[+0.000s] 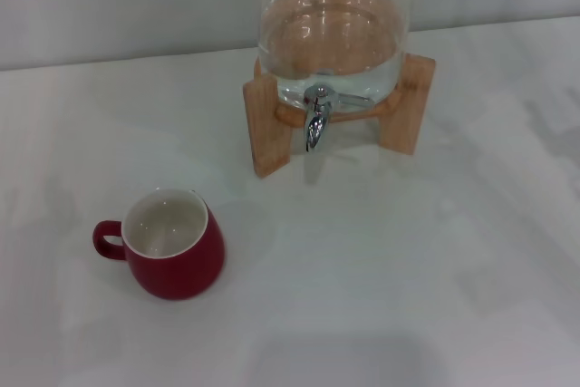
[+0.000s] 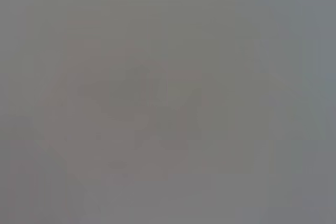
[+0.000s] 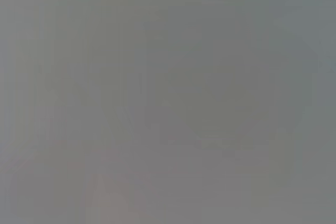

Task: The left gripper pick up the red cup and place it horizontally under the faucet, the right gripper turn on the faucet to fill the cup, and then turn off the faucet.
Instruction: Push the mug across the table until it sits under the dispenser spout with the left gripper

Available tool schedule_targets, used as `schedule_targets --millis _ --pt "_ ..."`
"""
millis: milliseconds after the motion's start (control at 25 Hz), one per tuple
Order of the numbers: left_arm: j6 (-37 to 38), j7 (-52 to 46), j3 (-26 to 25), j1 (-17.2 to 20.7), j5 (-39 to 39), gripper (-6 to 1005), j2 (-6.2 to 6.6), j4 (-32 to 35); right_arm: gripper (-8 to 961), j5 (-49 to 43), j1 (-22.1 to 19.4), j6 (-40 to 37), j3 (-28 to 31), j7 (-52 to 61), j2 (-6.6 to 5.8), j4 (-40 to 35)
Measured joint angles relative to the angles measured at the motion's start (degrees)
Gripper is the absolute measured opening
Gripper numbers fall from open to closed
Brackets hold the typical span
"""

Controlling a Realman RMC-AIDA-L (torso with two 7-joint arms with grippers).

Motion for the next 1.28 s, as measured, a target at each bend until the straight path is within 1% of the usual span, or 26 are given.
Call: schedule_targets --millis 640,800,1000,1280 --pt "0.0 0.01 0.04 0.0 0.0 441 0.0 0.0 760 0.0 0.0 0.0 0.0 0.33 0.0 0.1" --pt "-0.05 0.01 0.79 0.0 0.0 441 0.0 0.0 760 0.0 0.0 0.0 0.0 0.34 0.0 0.16" --pt "-0.11 -0.59 1.27 0.0 0.0 464 0.0 0.0 759 0.0 0.0 0.0 -0.03 0.26 0.0 0.18" --pt "-0.15 -2.46 1.95 0.1 0.0 593 0.08 0.05 759 0.0 0.0 -0.02 0.02 0.27 0.0 0.17"
